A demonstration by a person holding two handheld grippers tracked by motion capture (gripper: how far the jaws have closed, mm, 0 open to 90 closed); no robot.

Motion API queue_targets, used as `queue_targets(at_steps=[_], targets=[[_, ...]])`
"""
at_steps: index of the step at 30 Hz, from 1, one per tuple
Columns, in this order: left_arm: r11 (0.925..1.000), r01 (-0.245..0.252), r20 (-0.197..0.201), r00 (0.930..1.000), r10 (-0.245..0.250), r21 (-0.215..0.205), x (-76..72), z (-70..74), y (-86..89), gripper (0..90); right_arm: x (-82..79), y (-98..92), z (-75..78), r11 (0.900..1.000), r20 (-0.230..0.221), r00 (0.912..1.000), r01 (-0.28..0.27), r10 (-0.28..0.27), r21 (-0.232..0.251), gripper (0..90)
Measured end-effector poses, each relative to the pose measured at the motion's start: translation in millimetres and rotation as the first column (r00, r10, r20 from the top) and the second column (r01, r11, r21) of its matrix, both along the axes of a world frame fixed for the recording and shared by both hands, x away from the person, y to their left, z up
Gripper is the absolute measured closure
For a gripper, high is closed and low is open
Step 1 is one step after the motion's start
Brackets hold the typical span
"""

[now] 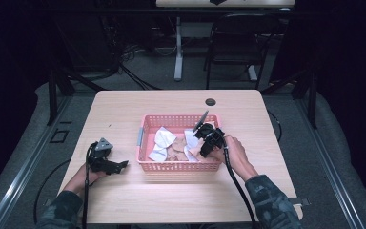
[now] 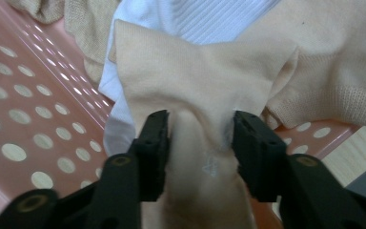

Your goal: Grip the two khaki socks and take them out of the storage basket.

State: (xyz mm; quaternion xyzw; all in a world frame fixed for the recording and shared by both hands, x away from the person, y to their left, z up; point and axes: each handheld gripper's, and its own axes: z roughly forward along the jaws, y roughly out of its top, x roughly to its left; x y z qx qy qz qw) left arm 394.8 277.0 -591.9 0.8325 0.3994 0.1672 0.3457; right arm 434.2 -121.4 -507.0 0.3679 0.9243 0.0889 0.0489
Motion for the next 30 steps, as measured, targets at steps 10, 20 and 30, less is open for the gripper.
queue_targets(at_steps=[10, 20, 30], targets=[[1.0, -0.001, 0.001, 1.0, 0.001, 0.001, 0.0, -0.1, -0.1, 0.0, -4.3, -5.9, 2.1, 0.999, 0.027, 0.9995, 0.013, -0.015, 0.051, 84.2], [1.0, -0.001, 0.001, 1.0, 0.001, 0.0, 0.0, -0.1, -0.1, 0.0, -18.7, -28.3, 32.7, 0.977, 0.145, 0.9886, 0.009, -0.041, 0.211, 84.3], [1.0, -0.002, 0.002, 1.0, 0.002, -0.002, 0.0, -0.2, -0.2, 0.0, -21.5, -32.3, 42.0, 0.961, 0.167, 0.9845, 0.006, -0.054, 0.277, 84.3]])
